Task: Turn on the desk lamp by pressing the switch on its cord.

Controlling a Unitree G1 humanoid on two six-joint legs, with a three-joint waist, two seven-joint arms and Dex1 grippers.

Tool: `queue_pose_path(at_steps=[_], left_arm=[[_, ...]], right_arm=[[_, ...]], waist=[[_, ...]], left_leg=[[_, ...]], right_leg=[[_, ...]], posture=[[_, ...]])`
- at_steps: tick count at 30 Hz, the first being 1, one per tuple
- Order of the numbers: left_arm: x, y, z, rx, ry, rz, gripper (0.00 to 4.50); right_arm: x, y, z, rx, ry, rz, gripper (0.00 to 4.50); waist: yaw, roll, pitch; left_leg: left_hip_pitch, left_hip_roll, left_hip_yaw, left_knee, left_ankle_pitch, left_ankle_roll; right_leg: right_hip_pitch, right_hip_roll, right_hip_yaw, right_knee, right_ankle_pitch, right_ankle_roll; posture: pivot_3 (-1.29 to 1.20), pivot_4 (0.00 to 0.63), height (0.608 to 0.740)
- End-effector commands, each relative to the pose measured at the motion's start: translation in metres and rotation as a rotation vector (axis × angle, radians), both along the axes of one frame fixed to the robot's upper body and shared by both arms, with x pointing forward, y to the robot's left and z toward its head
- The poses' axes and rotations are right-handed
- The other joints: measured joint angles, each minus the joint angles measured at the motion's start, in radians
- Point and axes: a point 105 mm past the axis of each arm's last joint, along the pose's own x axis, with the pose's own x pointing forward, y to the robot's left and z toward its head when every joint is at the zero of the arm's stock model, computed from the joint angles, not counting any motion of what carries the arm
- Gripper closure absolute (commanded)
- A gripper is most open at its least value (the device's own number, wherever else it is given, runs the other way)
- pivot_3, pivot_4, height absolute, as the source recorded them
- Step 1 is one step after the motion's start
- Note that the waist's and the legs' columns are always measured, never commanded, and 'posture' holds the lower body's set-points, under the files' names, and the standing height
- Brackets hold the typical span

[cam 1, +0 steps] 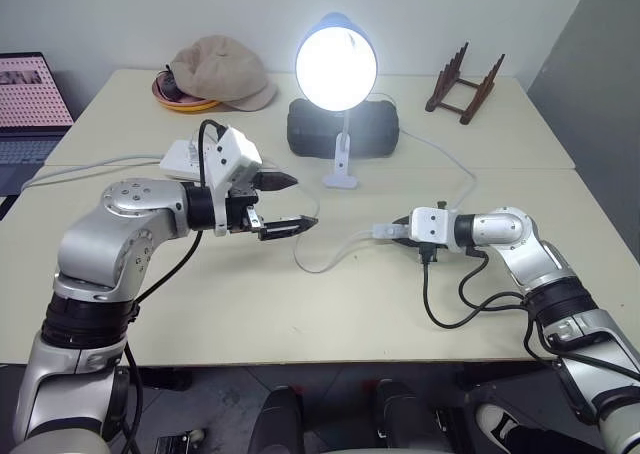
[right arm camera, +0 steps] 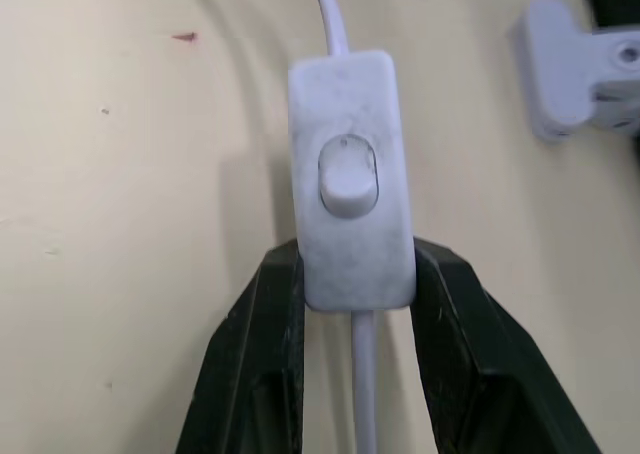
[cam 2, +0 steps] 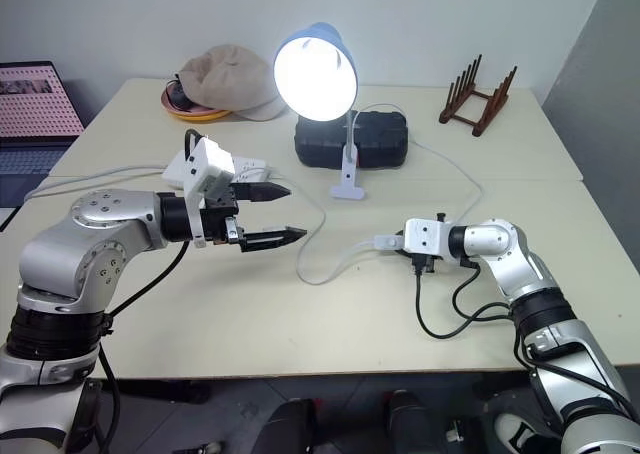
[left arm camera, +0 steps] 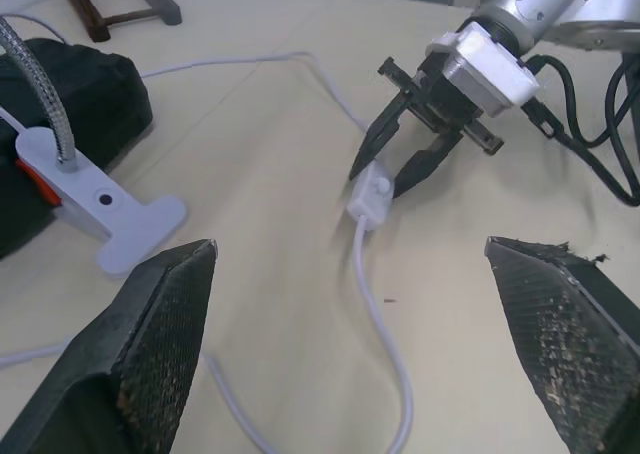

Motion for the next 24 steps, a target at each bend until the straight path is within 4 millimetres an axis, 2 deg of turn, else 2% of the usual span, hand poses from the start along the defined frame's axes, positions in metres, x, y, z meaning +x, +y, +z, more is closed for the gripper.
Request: queue_pose_path(at_steps=[1,3,7,9,12,18,21,24], left_arm=[[-0.004,-0.003,0.009,0.022,-0.083,-0.023,0.00],[0.000,0.002,0.006,0.033,-0.081,0.001,0.00],[0.002,0.009,0.001,0.047,-0.068,0.014,0.00],[0.008,0.014,0.002,0.072,-0.100,0.046,0.00],[0.011,0.020,0.005,0.097,-0.117,0.051,0.00],[0.009,0.026,0.019,0.079,-0.111,0.023,0.00],[0.009,0.029,0.018,0.103,-0.094,0.008,0.00],[0.010,0.031,0.016,0.111,-0.081,0.008,0.00]], right_arm=[[-0.001,-0.002,0.012,0.036,0.069,0.007,2.62],[-0.007,-0.003,0.017,0.065,0.104,0.020,2.00],[-0.020,-0.010,0.034,0.093,0.120,0.031,1.27],[-0.029,-0.019,0.050,0.129,0.131,0.010,0.89],[-0.042,-0.031,0.073,0.173,0.127,-0.023,0.07],[-0.064,-0.053,0.096,0.188,0.107,-0.102,0.03],[-0.076,-0.059,0.096,0.188,0.150,-0.129,0.03],[-0.078,-0.058,0.096,0.203,0.155,-0.143,0.03]], waist=[[0.000,0.000,0.000],[0.000,0.000,0.000],[0.001,0.000,0.000],[0.002,0.001,0.001],[0.005,0.002,0.001],[0.007,0.002,0.001],[0.007,0.002,0.001],[0.006,0.002,0.001]], left_leg=[[0.000,0.000,0.000,0.000,0.000,0.000],[0.000,0.000,0.000,0.000,0.000,0.000],[0.000,0.000,0.000,0.000,0.000,0.000],[0.000,0.000,0.000,0.000,0.000,0.000],[-0.001,0.000,0.000,0.000,0.000,0.000],[-0.001,0.000,0.000,0.000,0.000,0.000],[-0.001,0.000,0.000,0.000,0.000,0.000],[-0.001,0.000,0.001,0.000,0.000,0.000]], right_leg=[[0.000,0.000,0.000,0.000,0.000,0.000],[0.000,0.000,0.000,0.000,0.000,0.000],[0.000,0.000,0.000,0.000,0.000,0.000],[0.000,0.000,0.000,0.000,0.000,0.000],[-0.001,0.000,0.000,0.000,0.000,0.000],[-0.001,0.000,0.000,0.000,-0.003,-0.005],[-0.001,0.000,0.000,0.000,-0.003,-0.005],[-0.001,0.000,0.000,0.000,-0.003,-0.005]], posture=[[0.00,0.150,0.740],[0.00,0.150,0.740],[0.00,0.150,0.740],[0.00,0.150,0.740],[0.00,0.150,0.740],[0.00,0.150,0.740],[0.00,0.150,0.740],[0.00,0.150,0.740]])
